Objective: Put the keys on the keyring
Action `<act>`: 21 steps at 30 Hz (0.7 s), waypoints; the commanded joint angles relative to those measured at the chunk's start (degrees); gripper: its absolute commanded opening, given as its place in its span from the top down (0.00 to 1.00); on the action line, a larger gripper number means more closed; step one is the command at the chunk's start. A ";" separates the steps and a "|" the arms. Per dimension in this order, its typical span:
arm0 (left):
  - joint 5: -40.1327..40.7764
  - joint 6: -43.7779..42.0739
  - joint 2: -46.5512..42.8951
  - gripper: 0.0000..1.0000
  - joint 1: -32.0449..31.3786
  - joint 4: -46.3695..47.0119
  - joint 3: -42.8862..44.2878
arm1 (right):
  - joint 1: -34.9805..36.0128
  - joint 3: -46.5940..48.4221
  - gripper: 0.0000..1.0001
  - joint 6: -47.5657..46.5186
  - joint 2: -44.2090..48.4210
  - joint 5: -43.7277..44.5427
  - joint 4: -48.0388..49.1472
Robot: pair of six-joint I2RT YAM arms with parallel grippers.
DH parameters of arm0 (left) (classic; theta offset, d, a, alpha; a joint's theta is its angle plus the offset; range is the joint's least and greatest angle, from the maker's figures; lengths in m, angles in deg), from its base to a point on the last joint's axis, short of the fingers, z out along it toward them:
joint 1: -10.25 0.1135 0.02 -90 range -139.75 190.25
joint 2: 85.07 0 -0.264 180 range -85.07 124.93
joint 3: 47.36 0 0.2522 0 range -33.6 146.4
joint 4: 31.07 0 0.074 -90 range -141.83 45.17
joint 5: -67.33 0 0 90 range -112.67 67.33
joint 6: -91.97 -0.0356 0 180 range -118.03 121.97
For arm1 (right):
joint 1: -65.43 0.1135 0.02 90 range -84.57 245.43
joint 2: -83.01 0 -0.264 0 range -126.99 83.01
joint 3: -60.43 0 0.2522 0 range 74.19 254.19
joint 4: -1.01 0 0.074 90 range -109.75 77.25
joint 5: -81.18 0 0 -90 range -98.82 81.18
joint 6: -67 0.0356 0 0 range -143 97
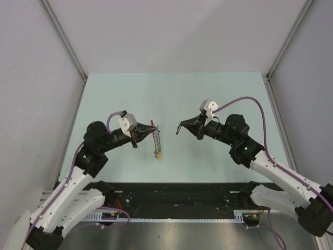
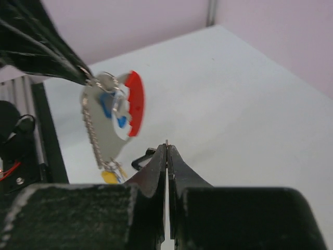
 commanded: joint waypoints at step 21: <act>-28.18 -15.85 5.00 1.00 0.23 3.21 2.42 | 3.26 -0.35 1.00 -7.40 1.19 -23.91 10.18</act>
